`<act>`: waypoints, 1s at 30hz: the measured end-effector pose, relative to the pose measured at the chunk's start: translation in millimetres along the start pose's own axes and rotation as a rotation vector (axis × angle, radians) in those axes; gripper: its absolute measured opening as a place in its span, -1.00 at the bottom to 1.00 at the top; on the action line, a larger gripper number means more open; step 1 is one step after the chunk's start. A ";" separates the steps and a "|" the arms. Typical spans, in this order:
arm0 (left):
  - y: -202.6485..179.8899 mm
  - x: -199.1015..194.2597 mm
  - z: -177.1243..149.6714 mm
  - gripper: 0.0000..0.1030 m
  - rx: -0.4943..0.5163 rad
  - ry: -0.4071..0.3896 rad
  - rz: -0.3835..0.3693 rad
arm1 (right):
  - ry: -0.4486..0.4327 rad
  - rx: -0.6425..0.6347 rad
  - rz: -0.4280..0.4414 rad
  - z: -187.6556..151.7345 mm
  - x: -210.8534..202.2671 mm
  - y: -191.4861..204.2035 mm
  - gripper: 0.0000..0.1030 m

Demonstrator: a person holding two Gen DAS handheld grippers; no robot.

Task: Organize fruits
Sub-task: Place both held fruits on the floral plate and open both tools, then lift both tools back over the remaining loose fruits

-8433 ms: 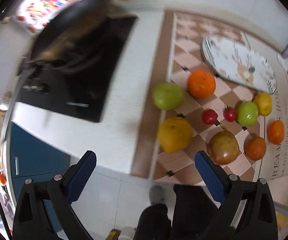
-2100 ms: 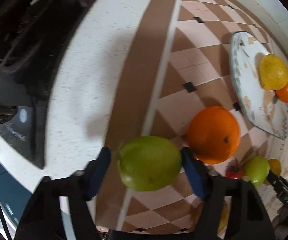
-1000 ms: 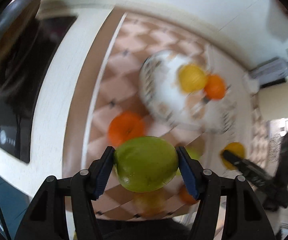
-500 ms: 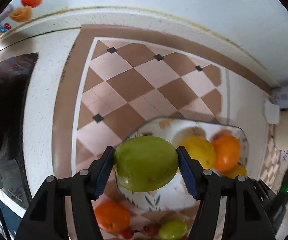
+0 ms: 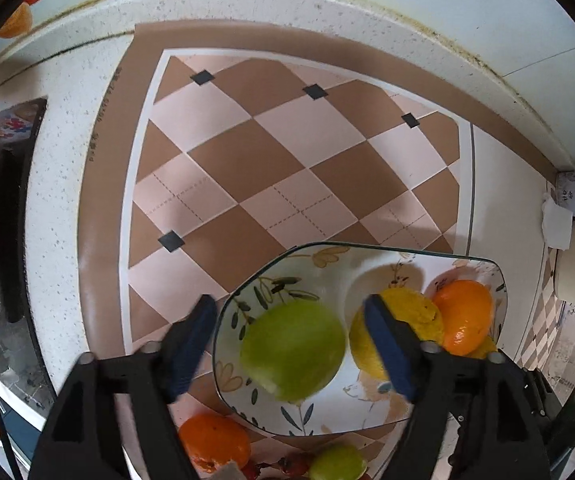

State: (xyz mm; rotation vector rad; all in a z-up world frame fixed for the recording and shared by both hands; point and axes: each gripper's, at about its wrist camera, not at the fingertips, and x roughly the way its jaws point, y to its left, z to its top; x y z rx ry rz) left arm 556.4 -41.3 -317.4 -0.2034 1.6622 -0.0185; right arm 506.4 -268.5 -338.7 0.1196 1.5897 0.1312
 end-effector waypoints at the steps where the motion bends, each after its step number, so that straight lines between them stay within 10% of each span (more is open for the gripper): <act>1: 0.3 -3.0 -0.2 0.55 0.000 -0.007 -0.001 | -0.004 0.003 -0.006 -0.6 -2.7 0.0 0.77; 30: -10.3 -138.8 -201.5 0.55 0.135 -0.413 0.111 | -0.275 -0.010 -0.045 -143.8 -148.8 31.3 0.77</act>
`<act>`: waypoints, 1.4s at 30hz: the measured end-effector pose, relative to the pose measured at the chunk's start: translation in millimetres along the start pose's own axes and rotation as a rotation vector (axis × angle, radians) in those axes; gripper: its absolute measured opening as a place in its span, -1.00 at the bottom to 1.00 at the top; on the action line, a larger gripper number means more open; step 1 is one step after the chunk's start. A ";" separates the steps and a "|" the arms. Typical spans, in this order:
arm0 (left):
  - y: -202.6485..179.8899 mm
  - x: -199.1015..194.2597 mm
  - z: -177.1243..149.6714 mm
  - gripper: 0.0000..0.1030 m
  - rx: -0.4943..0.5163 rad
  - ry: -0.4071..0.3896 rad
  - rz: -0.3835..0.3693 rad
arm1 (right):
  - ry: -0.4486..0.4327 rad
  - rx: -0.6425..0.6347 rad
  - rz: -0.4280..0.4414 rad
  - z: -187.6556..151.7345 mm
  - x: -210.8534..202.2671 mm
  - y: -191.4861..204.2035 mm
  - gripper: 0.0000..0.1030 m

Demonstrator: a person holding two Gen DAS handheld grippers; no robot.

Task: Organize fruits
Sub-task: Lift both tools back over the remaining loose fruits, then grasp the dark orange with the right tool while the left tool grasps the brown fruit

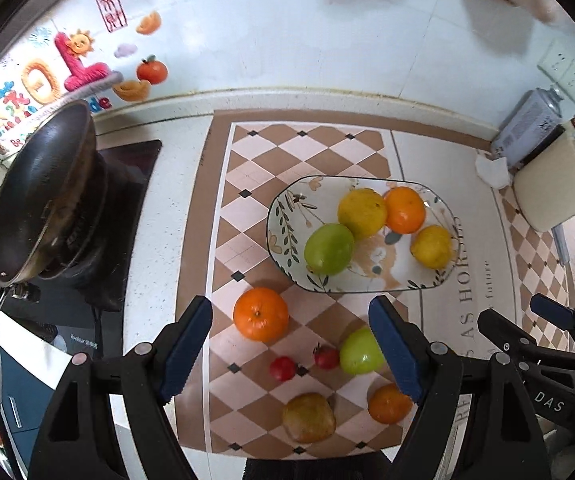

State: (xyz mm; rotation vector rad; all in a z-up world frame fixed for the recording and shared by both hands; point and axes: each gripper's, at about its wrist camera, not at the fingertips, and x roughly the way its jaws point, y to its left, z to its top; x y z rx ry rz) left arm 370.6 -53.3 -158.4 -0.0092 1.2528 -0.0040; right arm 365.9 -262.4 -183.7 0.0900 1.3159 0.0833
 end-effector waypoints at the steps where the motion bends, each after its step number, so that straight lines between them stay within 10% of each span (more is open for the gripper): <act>1: -0.4 -7.1 -3.7 0.55 0.003 -0.010 0.000 | -0.005 0.002 0.003 -2.4 -4.6 0.0 0.77; 21: -2.5 -84.2 -45.3 0.55 0.006 -0.121 -0.023 | -0.146 0.012 0.042 -43.7 -98.3 17.7 0.77; 33: 25.6 3.0 -69.6 0.89 -0.051 0.089 0.096 | 0.203 0.065 0.184 -84.0 61.8 11.0 0.76; 42: 46.3 77.9 -100.4 0.88 -0.207 0.351 0.004 | 0.354 0.052 0.216 -110.1 142.9 16.8 0.37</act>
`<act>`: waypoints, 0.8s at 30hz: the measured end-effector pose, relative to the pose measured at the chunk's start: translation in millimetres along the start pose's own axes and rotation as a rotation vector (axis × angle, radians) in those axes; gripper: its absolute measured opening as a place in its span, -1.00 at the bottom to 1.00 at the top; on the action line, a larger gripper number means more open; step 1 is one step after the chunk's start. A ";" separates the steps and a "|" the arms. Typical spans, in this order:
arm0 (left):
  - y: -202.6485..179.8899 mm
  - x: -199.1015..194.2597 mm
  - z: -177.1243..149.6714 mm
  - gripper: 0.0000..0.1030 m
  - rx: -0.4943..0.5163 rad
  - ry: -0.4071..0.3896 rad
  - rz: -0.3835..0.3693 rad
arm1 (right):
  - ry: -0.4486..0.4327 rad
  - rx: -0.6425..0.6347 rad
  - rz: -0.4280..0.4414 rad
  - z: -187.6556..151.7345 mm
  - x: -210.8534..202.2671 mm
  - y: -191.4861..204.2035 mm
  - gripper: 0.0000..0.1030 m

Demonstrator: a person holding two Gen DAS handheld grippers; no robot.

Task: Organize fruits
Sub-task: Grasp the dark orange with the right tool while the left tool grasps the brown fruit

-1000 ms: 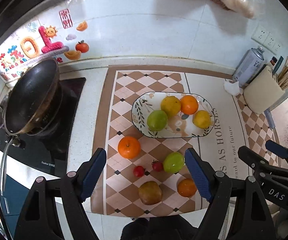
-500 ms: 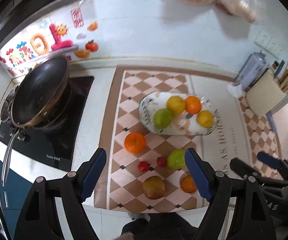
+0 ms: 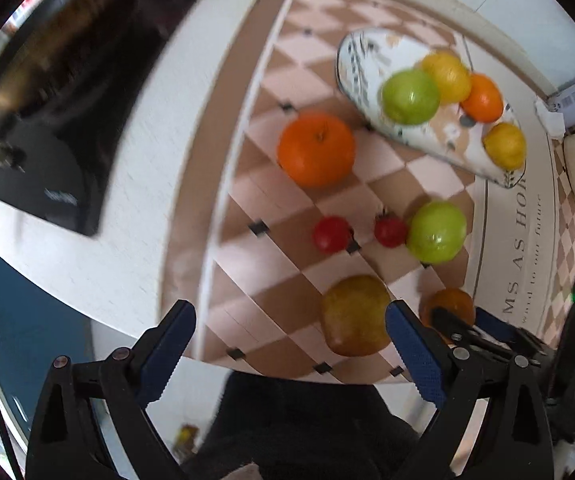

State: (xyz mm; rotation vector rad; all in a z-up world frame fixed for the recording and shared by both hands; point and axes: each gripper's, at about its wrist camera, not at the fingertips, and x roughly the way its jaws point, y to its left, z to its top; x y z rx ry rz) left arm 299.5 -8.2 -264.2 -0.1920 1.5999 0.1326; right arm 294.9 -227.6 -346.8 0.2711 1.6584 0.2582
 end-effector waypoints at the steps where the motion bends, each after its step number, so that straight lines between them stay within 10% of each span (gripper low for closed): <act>1: -1.4 4.8 -0.2 0.88 -0.005 0.017 -0.013 | 0.011 -0.016 -0.005 0.1 6.6 1.0 0.26; 12: -38.1 60.2 0.2 0.87 0.004 0.182 -0.160 | -0.049 -0.036 -0.068 -12.6 -22.7 -25.4 0.17; 18: -64.9 72.1 -0.9 0.10 0.115 0.138 -0.056 | -0.040 0.001 -0.051 -12.5 -22.2 -41.7 0.17; 24: -77.8 78.7 -5.2 0.10 0.176 0.138 -0.024 | -0.005 0.026 -0.024 -8.3 -10.9 -49.1 0.18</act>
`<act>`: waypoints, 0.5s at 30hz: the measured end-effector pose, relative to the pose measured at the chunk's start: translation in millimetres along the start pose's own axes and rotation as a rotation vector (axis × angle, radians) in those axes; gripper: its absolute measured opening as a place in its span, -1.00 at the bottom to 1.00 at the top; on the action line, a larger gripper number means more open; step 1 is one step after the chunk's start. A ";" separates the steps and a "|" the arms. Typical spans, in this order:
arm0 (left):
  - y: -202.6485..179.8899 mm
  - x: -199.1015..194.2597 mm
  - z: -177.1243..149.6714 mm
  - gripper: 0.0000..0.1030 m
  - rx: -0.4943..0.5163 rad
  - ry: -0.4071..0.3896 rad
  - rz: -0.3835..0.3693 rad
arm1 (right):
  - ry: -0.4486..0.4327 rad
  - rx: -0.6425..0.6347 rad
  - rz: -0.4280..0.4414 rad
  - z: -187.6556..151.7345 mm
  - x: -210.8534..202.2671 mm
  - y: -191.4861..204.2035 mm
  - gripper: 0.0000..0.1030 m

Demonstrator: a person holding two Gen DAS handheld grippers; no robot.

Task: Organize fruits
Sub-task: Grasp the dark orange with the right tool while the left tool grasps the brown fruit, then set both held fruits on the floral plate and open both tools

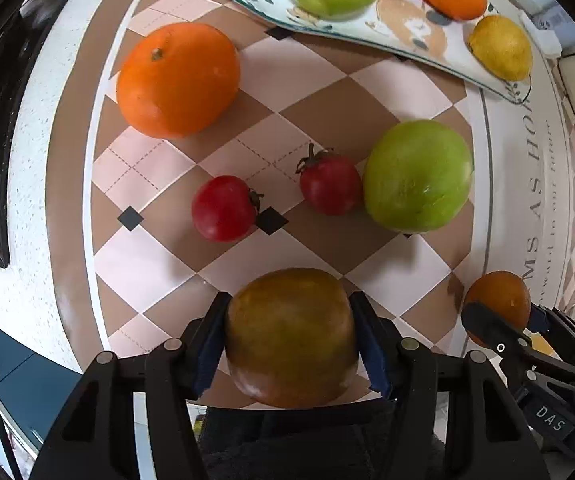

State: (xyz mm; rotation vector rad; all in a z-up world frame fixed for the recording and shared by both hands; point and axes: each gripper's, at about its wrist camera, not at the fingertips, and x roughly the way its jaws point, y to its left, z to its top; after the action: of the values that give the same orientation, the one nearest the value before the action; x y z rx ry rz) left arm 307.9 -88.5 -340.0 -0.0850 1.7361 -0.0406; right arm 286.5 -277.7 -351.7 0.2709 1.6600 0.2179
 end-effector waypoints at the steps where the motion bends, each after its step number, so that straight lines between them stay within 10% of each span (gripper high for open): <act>1: -3.2 -0.5 -1.5 0.09 0.010 -0.008 0.011 | 0.000 -0.004 0.001 -0.3 -0.2 -1.3 0.18; 15: -7.2 -97.9 11.8 0.08 -0.037 -0.173 -0.174 | -0.137 -0.063 0.038 33.7 -55.4 26.1 0.16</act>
State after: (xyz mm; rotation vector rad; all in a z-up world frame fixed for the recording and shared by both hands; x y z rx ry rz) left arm 335.8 -87.7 -245.2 -0.2601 1.5534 -0.1255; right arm 326.6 -270.2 -294.9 0.2642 1.5103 0.2738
